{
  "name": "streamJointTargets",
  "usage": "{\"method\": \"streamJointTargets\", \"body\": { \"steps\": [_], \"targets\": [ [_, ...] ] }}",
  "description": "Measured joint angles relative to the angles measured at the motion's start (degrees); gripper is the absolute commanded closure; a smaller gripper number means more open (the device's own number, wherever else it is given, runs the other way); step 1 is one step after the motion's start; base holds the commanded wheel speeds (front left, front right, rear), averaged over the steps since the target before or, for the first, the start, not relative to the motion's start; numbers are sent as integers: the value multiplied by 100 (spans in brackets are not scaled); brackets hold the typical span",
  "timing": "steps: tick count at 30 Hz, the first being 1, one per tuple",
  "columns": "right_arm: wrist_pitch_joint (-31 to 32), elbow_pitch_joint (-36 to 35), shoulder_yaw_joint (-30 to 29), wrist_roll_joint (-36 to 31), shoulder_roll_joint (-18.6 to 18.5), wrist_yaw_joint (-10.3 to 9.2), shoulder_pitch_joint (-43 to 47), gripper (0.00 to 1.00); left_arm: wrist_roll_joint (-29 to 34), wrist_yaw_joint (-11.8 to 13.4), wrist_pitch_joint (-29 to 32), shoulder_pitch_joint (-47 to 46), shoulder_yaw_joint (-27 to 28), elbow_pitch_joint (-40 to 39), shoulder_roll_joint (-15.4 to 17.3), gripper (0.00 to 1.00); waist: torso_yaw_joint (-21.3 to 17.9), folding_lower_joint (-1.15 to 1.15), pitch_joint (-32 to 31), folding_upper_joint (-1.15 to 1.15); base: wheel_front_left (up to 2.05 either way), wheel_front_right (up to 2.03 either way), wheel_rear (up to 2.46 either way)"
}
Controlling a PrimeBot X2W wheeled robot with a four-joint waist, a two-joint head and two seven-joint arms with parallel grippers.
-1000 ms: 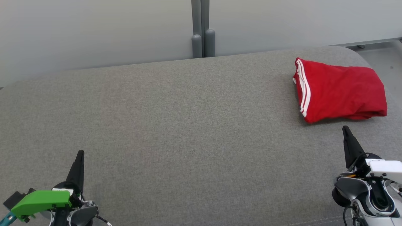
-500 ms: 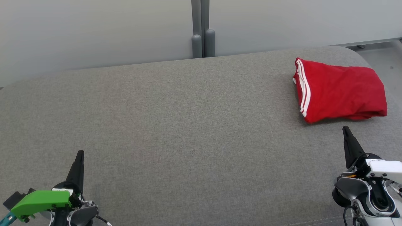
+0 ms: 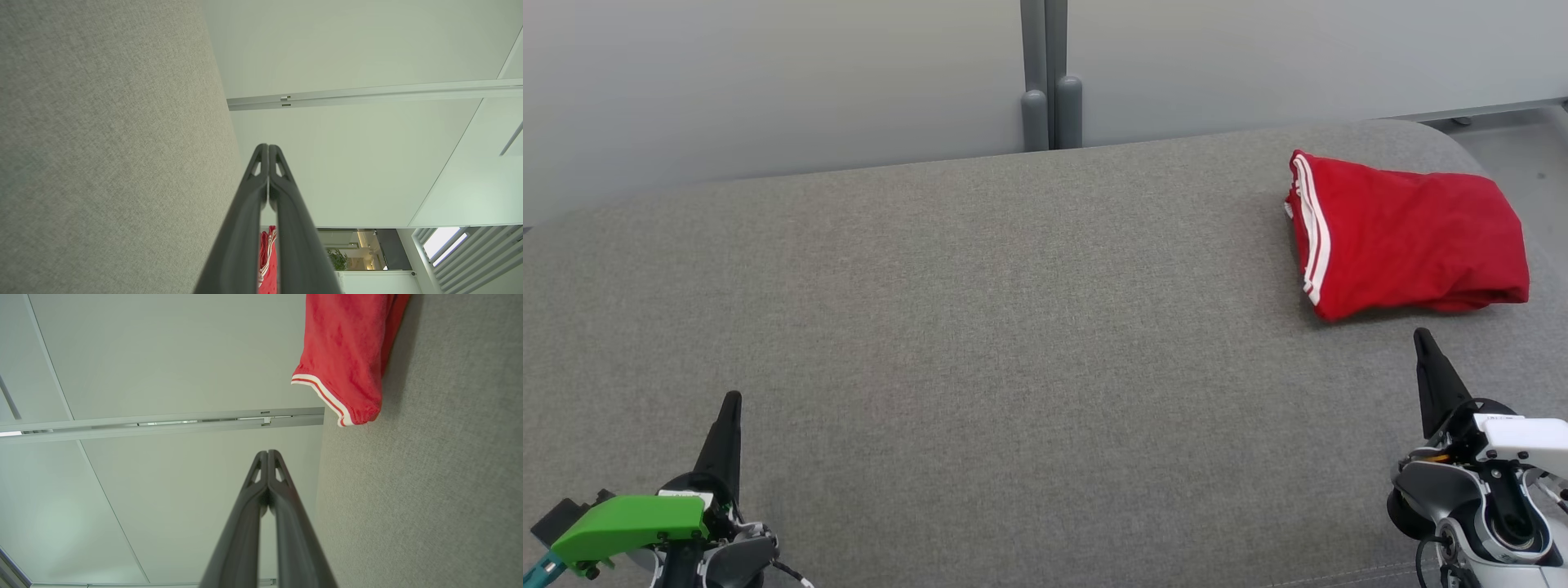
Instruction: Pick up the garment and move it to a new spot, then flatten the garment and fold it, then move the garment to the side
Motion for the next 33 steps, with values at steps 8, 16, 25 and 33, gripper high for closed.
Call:
{"method": "streamJointTargets", "body": {
  "steps": [8,16,25,33],
  "targets": [
    [0,7,-7,0,2,0,0,100,0,0,40,-1,3,3,0,100,0,0,0,0,0,0,0],
    [1,15,-15,0,3,0,-1,100,0,0,41,-1,5,5,-1,100,0,0,0,0,0,0,0],
    [11,15,-20,0,5,0,-1,100,0,0,41,-2,9,4,-1,100,0,0,0,0,0,0,0],
    [16,15,-24,0,7,0,-1,100,0,0,41,-2,13,4,-1,100,0,0,0,0,0,0,0]
  ]
}}
